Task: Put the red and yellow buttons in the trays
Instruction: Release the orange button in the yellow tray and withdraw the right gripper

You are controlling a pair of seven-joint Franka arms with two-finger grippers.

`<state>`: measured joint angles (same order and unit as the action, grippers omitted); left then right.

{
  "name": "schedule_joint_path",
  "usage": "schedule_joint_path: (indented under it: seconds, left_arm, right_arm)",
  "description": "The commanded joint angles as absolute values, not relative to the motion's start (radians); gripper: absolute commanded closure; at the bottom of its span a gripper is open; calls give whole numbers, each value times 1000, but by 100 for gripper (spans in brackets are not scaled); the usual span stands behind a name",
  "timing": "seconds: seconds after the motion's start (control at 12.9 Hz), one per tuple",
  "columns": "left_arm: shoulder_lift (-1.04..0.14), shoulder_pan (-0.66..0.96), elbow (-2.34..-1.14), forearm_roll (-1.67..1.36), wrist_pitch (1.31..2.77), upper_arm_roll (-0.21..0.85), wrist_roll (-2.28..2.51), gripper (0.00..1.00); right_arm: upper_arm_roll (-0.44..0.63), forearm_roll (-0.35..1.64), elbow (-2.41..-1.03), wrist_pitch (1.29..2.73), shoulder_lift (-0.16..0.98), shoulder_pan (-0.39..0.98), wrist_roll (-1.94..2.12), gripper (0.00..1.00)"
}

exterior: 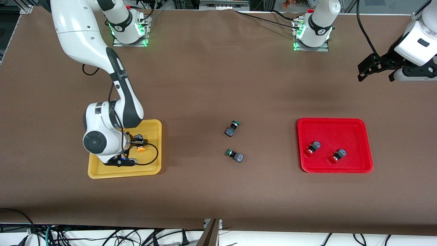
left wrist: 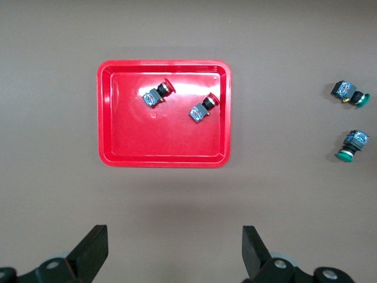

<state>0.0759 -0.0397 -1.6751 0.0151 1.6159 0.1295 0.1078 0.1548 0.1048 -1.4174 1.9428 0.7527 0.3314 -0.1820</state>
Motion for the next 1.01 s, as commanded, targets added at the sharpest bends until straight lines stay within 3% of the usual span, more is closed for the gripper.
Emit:
schedule_joint_path:
  seconds: [0.0,0.31,0.62,0.93]
  left_arm:
    - [15,-38,-1608,40,1589,112,107,0]
    - [5,-52,-1598,37,1588,112,94,0]
    - [3,-61,-1594,26,1592,112,92,0]
    - [0,-61,-1580,23,1595,112,95,0]
  right_arm:
    - [147,112,-1428,1831,640,289,-126,0]
    - [181,97,-1387,1645,560,276,-46,0]
    - [178,-18,-1397,1445,376,275,-31,0]
    - [-1,-47,-1531,1424,125,141,-28,0]
